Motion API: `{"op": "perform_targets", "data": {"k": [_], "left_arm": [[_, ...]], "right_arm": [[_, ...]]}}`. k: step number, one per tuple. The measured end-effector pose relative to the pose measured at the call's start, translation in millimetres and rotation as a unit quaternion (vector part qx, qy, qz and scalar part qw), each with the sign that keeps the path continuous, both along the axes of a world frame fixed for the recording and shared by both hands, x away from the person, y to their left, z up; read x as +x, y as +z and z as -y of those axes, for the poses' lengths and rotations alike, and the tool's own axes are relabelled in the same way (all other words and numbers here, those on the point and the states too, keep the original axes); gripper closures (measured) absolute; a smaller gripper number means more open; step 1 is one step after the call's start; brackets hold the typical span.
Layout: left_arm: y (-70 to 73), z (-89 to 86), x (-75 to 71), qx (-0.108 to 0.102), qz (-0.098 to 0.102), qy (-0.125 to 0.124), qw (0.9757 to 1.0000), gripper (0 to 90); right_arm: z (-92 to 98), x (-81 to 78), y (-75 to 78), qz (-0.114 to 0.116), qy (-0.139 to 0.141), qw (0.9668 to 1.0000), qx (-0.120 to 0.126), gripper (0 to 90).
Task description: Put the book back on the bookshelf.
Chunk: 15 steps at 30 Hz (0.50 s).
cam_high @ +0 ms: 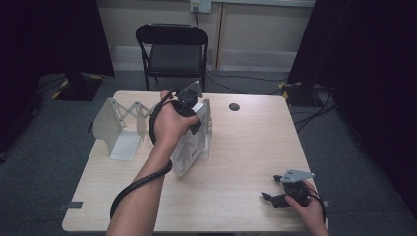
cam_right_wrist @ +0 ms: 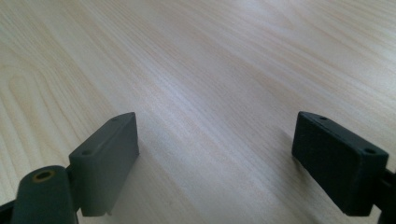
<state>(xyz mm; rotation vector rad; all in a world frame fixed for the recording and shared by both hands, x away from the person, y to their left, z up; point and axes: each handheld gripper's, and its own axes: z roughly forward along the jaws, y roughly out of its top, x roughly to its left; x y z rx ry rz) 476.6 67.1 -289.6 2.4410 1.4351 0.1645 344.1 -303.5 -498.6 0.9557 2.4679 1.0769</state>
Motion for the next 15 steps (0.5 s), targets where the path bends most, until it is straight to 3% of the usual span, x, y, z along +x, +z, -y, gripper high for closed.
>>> {"op": "perform_targets", "data": {"k": [15], "left_arm": [[-0.4, 2.4, 7.8, 0.005, 0.004, 0.025, 0.9997, 52.0]], "right_arm": [[0.0, 0.0, 0.0, 0.000, 0.000, 1.0000, 0.000, 14.2]]}}
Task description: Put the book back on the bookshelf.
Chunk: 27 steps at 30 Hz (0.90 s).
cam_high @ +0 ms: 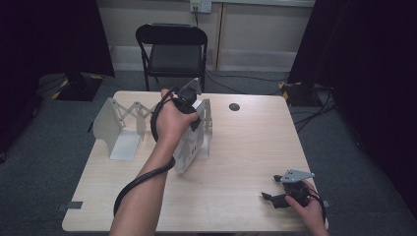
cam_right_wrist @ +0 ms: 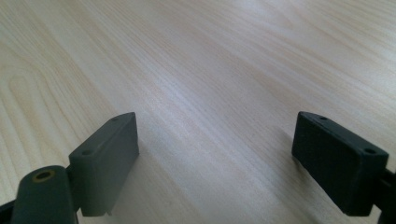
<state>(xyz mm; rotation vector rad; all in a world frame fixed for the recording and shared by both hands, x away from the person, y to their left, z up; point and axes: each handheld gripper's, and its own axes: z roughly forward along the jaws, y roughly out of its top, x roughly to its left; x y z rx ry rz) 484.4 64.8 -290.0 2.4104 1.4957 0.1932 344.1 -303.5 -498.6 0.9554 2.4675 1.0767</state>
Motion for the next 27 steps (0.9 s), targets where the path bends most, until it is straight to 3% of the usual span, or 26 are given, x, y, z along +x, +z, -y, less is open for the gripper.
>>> {"op": "perform_targets", "data": {"k": [10, 15, 19, 27], "left_arm": [[0.1, -0.1, 6.4, -0.010, -0.001, 0.008, 0.9999, 51.9], [0.7, -0.1, 9.5, -0.004, 0.004, 0.009, 0.9999, 52.0], [-0.9, -0.2, 11.8, -0.008, -0.001, 0.024, 0.9997, 52.0], [-2.9, 3.1, 15.3, -0.004, 0.001, 0.015, 0.9999, 52.0]], "right_arm": [[0.0, 0.0, 0.0, 0.000, 0.000, 1.0000, 0.000, 14.2], [0.0, 0.0, 0.0, 0.000, 0.000, 1.0000, 0.000, 14.2], [0.0, 0.0, 0.0, 0.000, 0.000, 1.0000, 0.000, 14.3], [0.0, 0.0, 0.0, 0.000, 0.000, 1.0000, 0.000, 14.2]]}}
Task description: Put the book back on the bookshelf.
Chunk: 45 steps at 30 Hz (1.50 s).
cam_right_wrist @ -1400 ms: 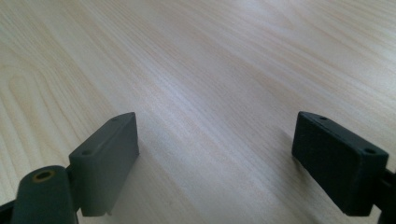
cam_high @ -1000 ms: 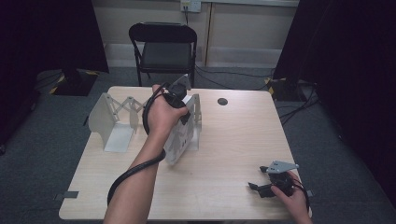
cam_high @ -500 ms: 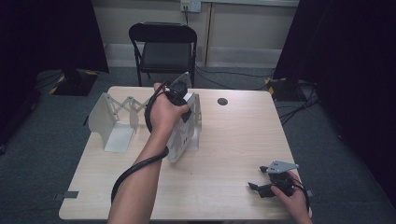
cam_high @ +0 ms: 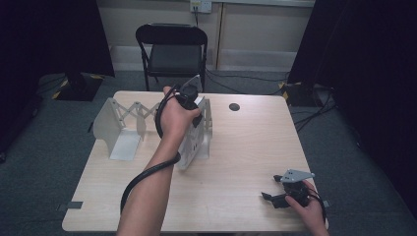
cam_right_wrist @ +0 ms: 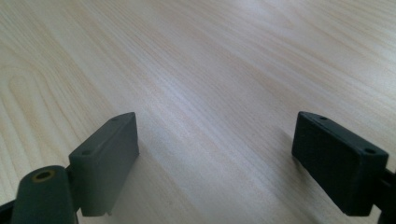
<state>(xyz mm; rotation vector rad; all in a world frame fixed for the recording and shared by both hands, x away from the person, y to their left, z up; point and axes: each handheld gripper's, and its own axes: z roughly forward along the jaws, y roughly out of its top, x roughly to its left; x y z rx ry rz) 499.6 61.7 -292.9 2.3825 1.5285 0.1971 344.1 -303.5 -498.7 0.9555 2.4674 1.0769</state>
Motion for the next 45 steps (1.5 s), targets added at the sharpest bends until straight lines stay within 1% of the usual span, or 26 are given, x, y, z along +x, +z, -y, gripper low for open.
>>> {"op": "perform_targets", "data": {"k": [1, 2, 3, 4, 5, 6, 8, 10, 11, 15, 17, 19, 20, 21, 23, 26, 28, 29, 33, 34, 35, 36, 37, 38, 41, 45], "left_arm": [[0.0, 1.1, -0.1, -0.001, 0.000, 0.006, 1.0000, 52.0], [0.4, 1.2, 0.5, 0.000, -0.001, 0.004, 1.0000, 52.0], [0.4, 2.0, 0.9, -0.001, 0.000, 0.008, 1.0000, 52.0], [1.4, 1.9, 1.7, 0.001, -0.004, 0.007, 1.0000, 52.0], [1.1, 1.8, 2.7, 0.000, 0.000, 0.005, 1.0000, 52.0], [1.2, 2.0, 2.9, 0.000, -0.002, 0.010, 0.9999, 51.9], [1.6, 1.6, 4.9, 0.000, 0.001, 0.010, 0.9999, 52.0], [1.6, 2.1, 5.5, -0.001, 0.003, 0.018, 0.9998, 52.0], [2.0, 1.6, 6.4, 0.002, 0.005, 0.012, 0.9999, 52.0], [0.8, 2.2, 7.7, -0.001, 0.006, 0.025, 0.9997, 51.9], [-0.2, 2.7, 8.6, 0.003, 0.008, 0.023, 0.9997, 51.9], [-1.1, 3.0, 9.4, 0.002, 0.005, 0.028, 0.9996, 51.9], [-1.6, 2.6, 10.2, 0.002, 0.005, 0.025, 0.9997, 51.9], [-2.1, 3.1, 10.0, 0.000, 0.006, 0.031, 0.9995, 51.9], [-1.8, 3.5, 10.5, 0.003, 0.005, 0.029, 0.9996, 51.9], [-1.5, 3.2, 12.2, -0.002, 0.007, 0.028, 0.9996, 52.0], [-1.3, 3.6, 12.4, -0.003, 0.008, 0.036, 0.9993, 51.9], [-1.4, 3.5, 12.8, -0.002, 0.010, 0.035, 0.9993, 52.0], [-0.9, 1.9, 14.1, -0.002, 0.007, 0.041, 0.9991, 51.9], [-1.4, 1.8, 14.3, -0.003, 0.011, 0.046, 0.9989, 52.0], [-1.6, 1.2, 14.7, -0.003, 0.012, 0.044, 0.9989, 52.0], [-2.2, 0.7, 15.1, -0.003, 0.013, 0.047, 0.9988, 52.0], [-2.0, 0.4, 15.4, -0.003, 0.010, 0.050, 0.9987, 52.0], [-2.1, -0.6, 16.4, -0.002, 0.011, 0.045, 0.9989, 52.0], [-3.2, 0.1, 17.2, -0.003, 0.010, 0.055, 0.9985, 52.0], [-4.6, -0.5, 19.3, -0.006, 0.009, 0.053, 0.9985, 52.0]], "right_arm": [[0.0, 0.0, 0.0, 0.000, 0.000, 1.0000, 0.000, 14.2], [0.0, 0.0, 0.0, 0.000, 0.000, 1.0000, 0.000, 14.2], [0.0, 0.0, 0.0, 0.000, 0.000, 1.0000, 0.000, 14.2], [0.0, 0.0, 0.0, 0.000, 0.000, 1.0000, 0.000, 14.2], [0.1, 0.1, 0.0, 0.001, 0.000, 1.0000, 0.000, 14.2], [0.1, 0.1, 0.0, 0.001, 0.000, 1.0000, 0.000, 14.3], [0.1, 0.1, 0.0, 0.001, 0.000, 1.0000, 0.000, 14.2], [0.1, 0.1, 0.0, 0.001, 0.000, 1.0000, 0.000, 14.2], [0.1, 0.1, 0.0, 0.001, 0.000, 1.0000, 0.000, 14.2], [0.3, 0.2, 0.0, 0.001, 0.001, 1.0000, 0.000, 14.2], [0.3, 0.2, 0.0, 0.001, 0.002, 1.0000, 0.000, 14.2], [0.3, 0.2, 0.0, 0.001, 0.002, 1.0000, 0.000, 14.2], [0.3, 0.2, 0.0, 0.001, 0.002, 1.0000, 0.000, 14.2], [0.4, 0.2, 0.0, 0.001, 0.002, 1.0000, 0.000, 14.2], [0.3, 0.2, 0.0, 0.001, 0.002, 1.0000, 0.000, 14.2], [0.3, 0.2, 0.0, 0.001, 0.002, 1.0000, 0.000, 14.2], [0.3, 0.2, 0.0, 0.001, 0.002, 1.0000, 0.000, 14.2], [0.3, 0.2, 0.0, 0.001, 0.002, 1.0000, 0.000, 14.2], [0.3, 0.2, 0.0, 0.001, 0.002, 1.0000, 0.000, 14.2], [0.3, 0.2, 0.0, 0.001, 0.001, 1.0000, 0.000, 14.2], [0.3, 0.2, 0.0, 0.001, 0.001, 1.0000, 0.000, 14.2], [0.3, 0.2, 0.0, 0.001, 0.001, 1.0000, 0.000, 14.2], [0.3, 0.2, 0.0, 0.001, 0.001, 1.0000, 0.000, 14.2], [0.3, 0.2, 0.0, 0.001, 0.001, 1.0000, 0.000, 14.2], [0.3, 0.2, 0.0, 0.001, 0.001, 1.0000, 0.000, 14.2], [0.3, 0.2, 0.0, 0.001, 0.001, 1.0000, 0.000, 14.2]]}}
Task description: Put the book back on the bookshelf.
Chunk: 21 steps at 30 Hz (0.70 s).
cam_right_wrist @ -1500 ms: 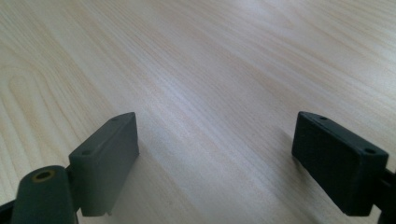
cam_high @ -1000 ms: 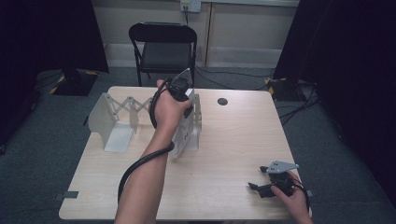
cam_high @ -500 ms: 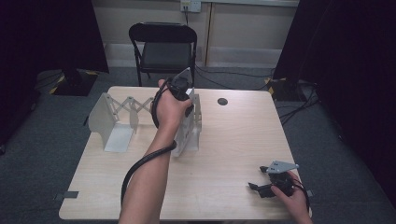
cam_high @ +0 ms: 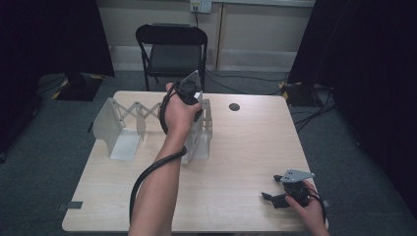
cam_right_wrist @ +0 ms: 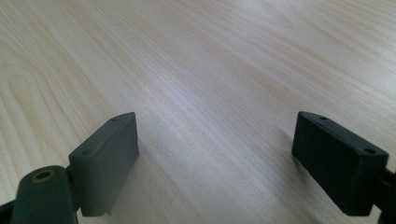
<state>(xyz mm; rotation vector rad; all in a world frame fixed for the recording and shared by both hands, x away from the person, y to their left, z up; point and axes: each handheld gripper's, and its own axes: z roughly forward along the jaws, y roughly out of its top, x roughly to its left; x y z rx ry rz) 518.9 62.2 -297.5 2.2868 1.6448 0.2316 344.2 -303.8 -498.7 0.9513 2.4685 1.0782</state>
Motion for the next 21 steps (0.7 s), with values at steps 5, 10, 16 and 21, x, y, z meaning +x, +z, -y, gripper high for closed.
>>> {"op": "perform_targets", "data": {"k": [5, 10, 16, 21], "left_arm": [[-1.4, 2.2, 1.6, 0.003, 0.003, 0.006, 1.0000, 52.1], [-3.0, 4.4, 3.0, -0.002, 0.004, 0.019, 0.9998, 52.1], [-3.6, 4.7, 5.1, 0.002, 0.007, 0.022, 0.9997, 52.1], [-5.3, 5.0, 6.1, -0.001, 0.008, 0.033, 0.9994, 52.1]], "right_arm": [[0.0, 0.0, 0.0, 0.000, 0.000, 1.0000, 0.000, 14.2], [0.0, 0.0, 0.0, 0.000, 0.000, 1.0000, 0.000, 14.2], [0.0, 0.0, 0.0, -0.001, 0.000, 1.0000, 0.000, 14.2], [0.0, 0.0, 0.0, 0.000, 0.000, 1.0000, 0.000, 14.2]]}}
